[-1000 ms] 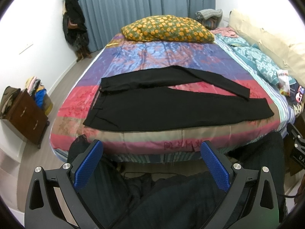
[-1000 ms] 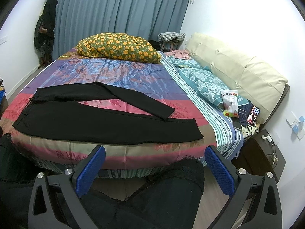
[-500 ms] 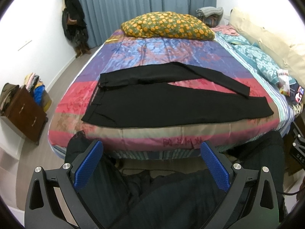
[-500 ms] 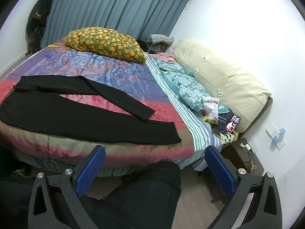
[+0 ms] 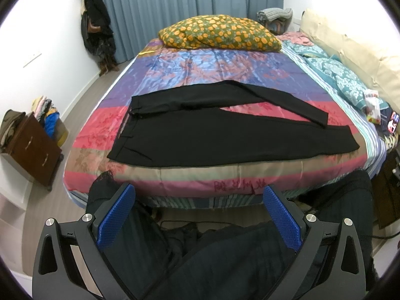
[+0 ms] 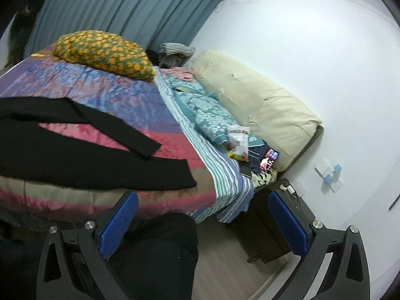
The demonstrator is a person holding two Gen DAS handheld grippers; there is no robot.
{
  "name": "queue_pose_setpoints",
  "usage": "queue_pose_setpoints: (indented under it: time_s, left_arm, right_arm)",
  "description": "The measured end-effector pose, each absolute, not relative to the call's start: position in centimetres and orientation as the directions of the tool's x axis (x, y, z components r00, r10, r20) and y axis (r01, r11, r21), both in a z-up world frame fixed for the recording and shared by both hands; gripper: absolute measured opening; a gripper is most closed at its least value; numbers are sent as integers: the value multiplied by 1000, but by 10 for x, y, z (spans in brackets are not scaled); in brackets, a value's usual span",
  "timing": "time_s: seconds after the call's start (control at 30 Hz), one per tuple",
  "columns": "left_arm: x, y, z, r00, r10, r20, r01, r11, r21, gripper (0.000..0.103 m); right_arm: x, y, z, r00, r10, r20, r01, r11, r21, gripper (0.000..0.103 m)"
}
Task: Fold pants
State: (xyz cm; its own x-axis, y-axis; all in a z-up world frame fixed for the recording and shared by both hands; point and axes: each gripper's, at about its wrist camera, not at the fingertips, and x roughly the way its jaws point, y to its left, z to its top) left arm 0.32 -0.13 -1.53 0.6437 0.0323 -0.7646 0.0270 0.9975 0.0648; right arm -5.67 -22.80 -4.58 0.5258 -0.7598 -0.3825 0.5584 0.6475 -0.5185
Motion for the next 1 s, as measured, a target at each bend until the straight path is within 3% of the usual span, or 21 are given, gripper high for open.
queue_pose_setpoints:
  time_s: [0.67,0.77,0.9,1.0]
  left_arm:
    - [4,-5,-17,644,20,-765,57,996,74,102]
    - [9,-14,-23,602,-42,-797,137,989,51,102]
    - [32,-33,-43,513,-39,-858,219,972,86,102]
    - [57,-45,-42,560,16,-829,191,970,148,102]
  right_arm:
    - [-58,-237,-46,536,-727,-428,562,686,-462,103]
    - [-61,-234,-44,651,-574,-497,472,819,-328,103]
    - [-43,-241,-63,794,-191,-577,210,977,-34,103]
    - [-12,-257,-98,736,33,-676,114,978,172,103]
